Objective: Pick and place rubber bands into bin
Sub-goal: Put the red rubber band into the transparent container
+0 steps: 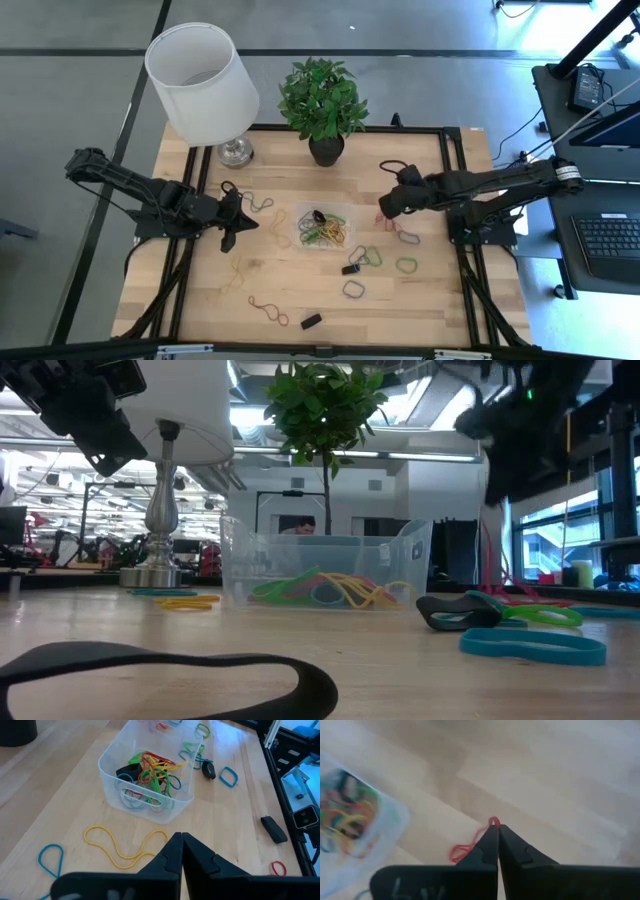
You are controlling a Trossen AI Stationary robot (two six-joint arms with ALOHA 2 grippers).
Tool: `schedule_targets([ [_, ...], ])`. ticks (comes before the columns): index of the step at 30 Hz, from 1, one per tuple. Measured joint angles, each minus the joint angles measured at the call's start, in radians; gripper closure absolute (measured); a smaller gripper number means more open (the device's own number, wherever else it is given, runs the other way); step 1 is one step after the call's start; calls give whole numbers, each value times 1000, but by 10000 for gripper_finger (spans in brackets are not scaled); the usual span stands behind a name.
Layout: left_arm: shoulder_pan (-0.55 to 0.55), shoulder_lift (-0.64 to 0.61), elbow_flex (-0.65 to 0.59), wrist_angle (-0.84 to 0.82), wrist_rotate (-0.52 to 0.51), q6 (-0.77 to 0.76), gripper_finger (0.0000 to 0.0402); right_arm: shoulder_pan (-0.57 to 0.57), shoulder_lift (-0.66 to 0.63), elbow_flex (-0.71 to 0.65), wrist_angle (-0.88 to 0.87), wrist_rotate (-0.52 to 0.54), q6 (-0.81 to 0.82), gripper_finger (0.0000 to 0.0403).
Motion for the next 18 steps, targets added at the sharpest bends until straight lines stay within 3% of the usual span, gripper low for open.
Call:
schedule_targets([
  [12,0,0,0,-3,61,1,398,155,0,307,-58,278,-1,403],
  [18,0,0,0,-3,61,1,398,204,3,326,-65,232,39,403],
])
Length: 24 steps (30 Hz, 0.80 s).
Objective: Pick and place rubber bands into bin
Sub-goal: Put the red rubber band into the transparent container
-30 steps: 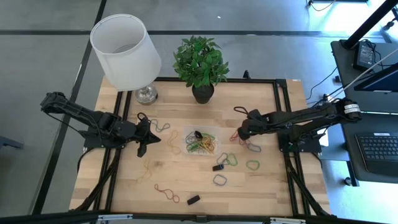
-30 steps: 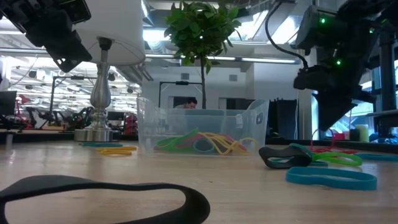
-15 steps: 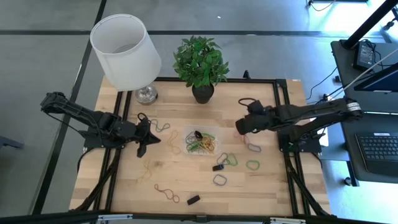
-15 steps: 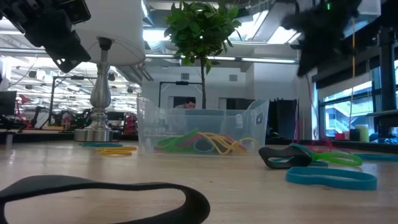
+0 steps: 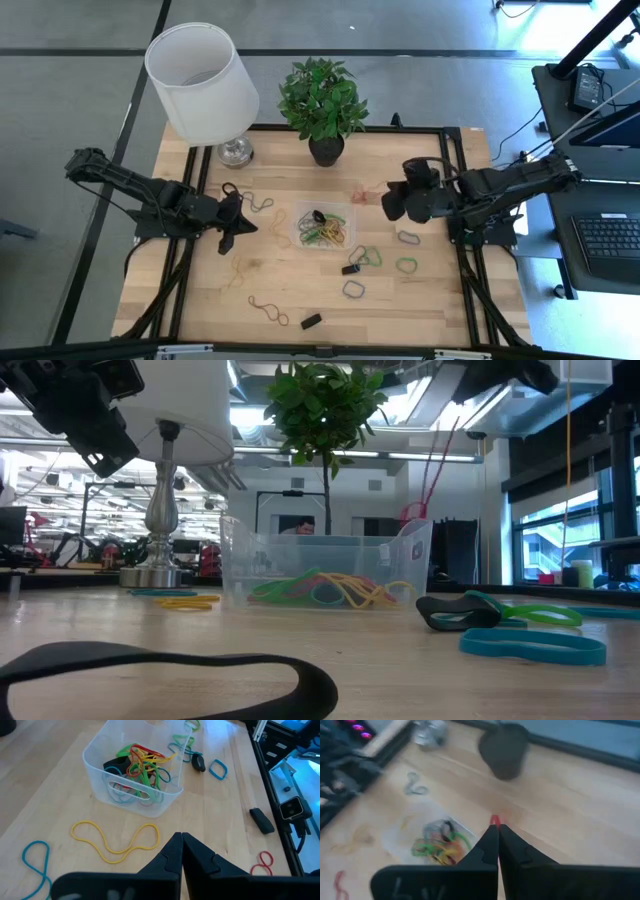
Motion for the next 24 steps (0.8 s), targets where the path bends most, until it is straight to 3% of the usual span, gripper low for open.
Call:
schedule_targets([
  [4,0,0,0,0,0,0,398,8,54,0,-257,-13,254,403],
  [9,0,0,0,-1,0,0,398,8,204,0,-510,-248,471,403],
  [11,0,0,0,-1,0,0,398,8,269,0,-501,-299,459,403],
  [16,0,0,0,-1,1,76,398,10,397,-1,-300,-271,327,403],
  [20,0,0,0,0,0,117,398,1,442,-1,-135,-189,235,403],
  [24,0,0,0,0,0,116,398,-4,425,-1,-131,-77,216,403],
])
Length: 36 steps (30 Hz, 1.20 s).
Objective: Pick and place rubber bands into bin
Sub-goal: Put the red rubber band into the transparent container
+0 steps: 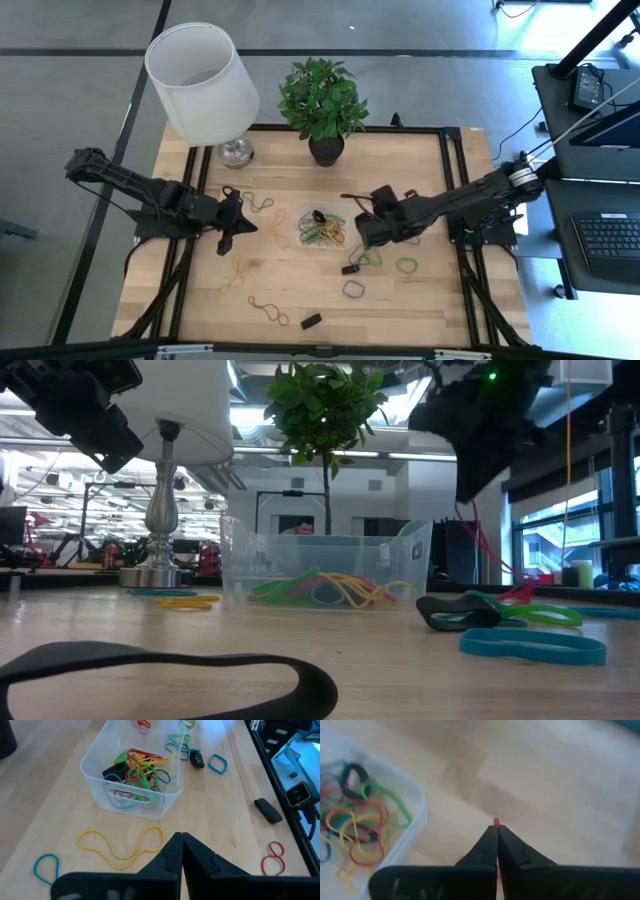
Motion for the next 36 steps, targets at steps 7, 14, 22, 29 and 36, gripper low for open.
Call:
schedule_targets([
  [7,0,0,0,21,-5,-22,398,1,-196,0,-120,94,-24,403],
  [14,0,0,0,46,-17,-29,398,21,-426,0,-118,211,-117,403],
  [22,0,0,0,46,-42,-30,398,54,-517,1,-70,269,-183,403],
  [29,0,0,0,47,-54,-30,398,53,-427,-46,-40,181,-156,403],
  [36,0,0,0,53,-65,-30,398,52,-324,-115,-44,35,-98,401],
])
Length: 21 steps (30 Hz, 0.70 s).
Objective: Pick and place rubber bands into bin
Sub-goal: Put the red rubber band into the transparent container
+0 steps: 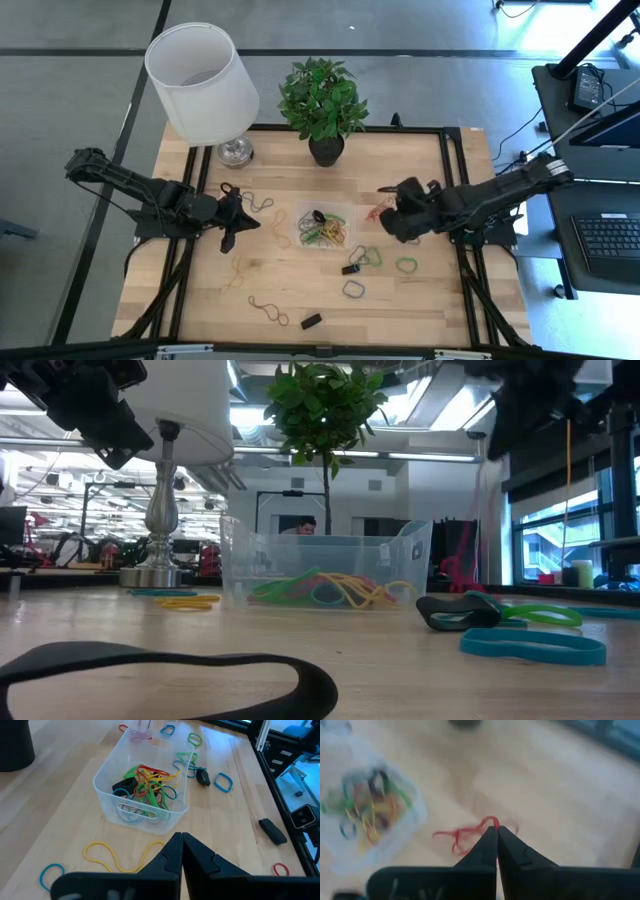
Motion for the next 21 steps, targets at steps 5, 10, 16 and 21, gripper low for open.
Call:
schedule_targets([
  [5,0,0,0,0,0,0,398,0,55,-67,68,-205,-1,390],
  [10,0,0,0,0,0,0,398,0,91,-123,86,-326,53,368],
  [16,0,12,0,-1,0,-26,398,0,88,-139,88,-436,56,315],
  [21,0,31,0,1,0,-26,398,-5,77,-139,58,-390,49,264],
])
